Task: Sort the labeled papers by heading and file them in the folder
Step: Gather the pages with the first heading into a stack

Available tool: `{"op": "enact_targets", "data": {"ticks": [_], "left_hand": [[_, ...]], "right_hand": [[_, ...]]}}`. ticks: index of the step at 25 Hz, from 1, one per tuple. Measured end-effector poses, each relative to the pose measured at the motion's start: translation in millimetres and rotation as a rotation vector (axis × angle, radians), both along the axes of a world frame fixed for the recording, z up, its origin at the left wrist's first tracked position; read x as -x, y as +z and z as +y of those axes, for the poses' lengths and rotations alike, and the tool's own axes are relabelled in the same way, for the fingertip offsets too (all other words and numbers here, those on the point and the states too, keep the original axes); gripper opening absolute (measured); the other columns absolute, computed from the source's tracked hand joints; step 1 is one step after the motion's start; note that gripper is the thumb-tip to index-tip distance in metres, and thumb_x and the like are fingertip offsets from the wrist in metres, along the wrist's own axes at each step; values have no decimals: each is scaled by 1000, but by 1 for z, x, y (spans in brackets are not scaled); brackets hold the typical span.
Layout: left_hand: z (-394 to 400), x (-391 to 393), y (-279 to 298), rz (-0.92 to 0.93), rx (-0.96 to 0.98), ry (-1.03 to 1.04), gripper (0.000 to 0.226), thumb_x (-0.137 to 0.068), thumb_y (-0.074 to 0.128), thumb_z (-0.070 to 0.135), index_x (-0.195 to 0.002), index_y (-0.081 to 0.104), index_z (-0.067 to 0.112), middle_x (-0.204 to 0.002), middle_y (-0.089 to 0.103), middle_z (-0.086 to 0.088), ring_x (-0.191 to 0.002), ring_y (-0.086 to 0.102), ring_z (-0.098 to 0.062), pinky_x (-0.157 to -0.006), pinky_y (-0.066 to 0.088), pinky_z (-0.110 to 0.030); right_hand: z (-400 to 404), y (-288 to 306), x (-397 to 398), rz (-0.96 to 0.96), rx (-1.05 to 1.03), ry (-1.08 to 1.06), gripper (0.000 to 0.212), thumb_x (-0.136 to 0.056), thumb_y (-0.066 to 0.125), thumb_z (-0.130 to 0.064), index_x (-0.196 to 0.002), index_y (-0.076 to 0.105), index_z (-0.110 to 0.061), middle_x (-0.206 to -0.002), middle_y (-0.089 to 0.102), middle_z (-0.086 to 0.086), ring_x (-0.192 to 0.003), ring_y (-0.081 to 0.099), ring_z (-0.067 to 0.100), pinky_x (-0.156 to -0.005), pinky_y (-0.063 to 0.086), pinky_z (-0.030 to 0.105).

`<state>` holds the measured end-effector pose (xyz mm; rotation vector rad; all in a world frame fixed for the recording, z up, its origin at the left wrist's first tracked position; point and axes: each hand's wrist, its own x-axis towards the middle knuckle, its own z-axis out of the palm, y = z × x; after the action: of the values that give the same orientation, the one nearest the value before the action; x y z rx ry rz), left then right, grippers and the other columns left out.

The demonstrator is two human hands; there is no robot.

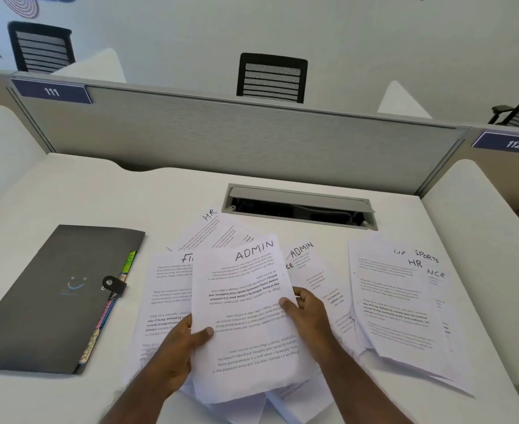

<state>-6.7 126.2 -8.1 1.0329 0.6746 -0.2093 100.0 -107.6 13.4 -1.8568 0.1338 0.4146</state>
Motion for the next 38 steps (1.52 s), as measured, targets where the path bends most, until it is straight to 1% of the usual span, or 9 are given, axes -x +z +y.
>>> {"op": "enact_targets", "data": {"ticks": [4,6,8,10,16,20,25,29,38], "left_hand": [[5,3,-8,10,-58,14,36,-93,55,-9,-121,63,12,-114,75,-15,-102,71,-37,-80,60,-47],[8,5,-11,26,-59,51,36,-93,53,-10,-121,63,11,-113,75,-16,-104,69,-40,-81,59,-49],[11,7,-12,34,-55,68,36,-93,52,-11,-119,64,12,-112,75,-16,-103,69,-41,-84,56,-52],[12,10,-11,44,-57,76,36,-93,52,-11,-117,64,13,-107,77,-13,-101,69,-40,-83,57,-52],[15,16,-16,70,-74,88,35,-93,53,-10,-118,64,12,-110,76,-15,-101,70,-40,-81,58,-50],[14,17,-13,83,-84,88,33,-94,51,-10,-112,65,14,-99,79,-9,-98,70,-39,-77,58,-48],[16,19,-16,117,-90,88,32,-94,54,-9,-115,66,11,-111,75,-16,-104,68,-43,-88,55,-55],[18,22,-18,117,-102,88,34,-93,54,-9,-119,65,10,-109,76,-15,-105,68,-42,-91,54,-56],[18,22,-19,111,-88,72,34,-93,56,-7,-122,64,10,-112,75,-15,-107,68,-42,-96,52,-59]], "right_hand": [[-25,-4,-23,-131,168,29,20,-98,49,-31,-110,64,-27,-110,70,-2,-97,67,18,-81,55,33],[-48,-15,-40,-224,529,47,29,-96,51,-30,-124,58,-26,-127,60,0,-115,58,23,-95,49,39],[-66,-25,-51,-173,959,138,43,-96,48,-36,-137,45,-26,-140,49,-1,-124,50,25,-101,41,44],[-74,-32,-58,-96,1156,199,53,-95,43,-42,-144,33,-24,-145,43,0,-126,46,25,-100,39,45],[-79,-31,-73,-57,1246,201,64,-87,55,-50,-139,35,-20,-134,48,1,-122,46,25,-94,40,41],[-76,-29,-77,-75,1283,242,63,-86,59,-48,-137,37,-21,-132,48,2,-121,47,24,-94,41,41],[-72,-31,-86,-79,1213,329,67,-91,54,-39,-148,23,-21,-150,36,0,-133,37,24,-102,37,45],[-67,-28,-85,-64,1187,304,73,-86,58,-50,-145,29,-19,-142,42,4,-131,40,25,-103,36,45],[-65,-24,-97,-34,1228,231,74,-81,68,-43,-141,32,-21,-131,51,3,-124,46,24,-97,40,42]]}}
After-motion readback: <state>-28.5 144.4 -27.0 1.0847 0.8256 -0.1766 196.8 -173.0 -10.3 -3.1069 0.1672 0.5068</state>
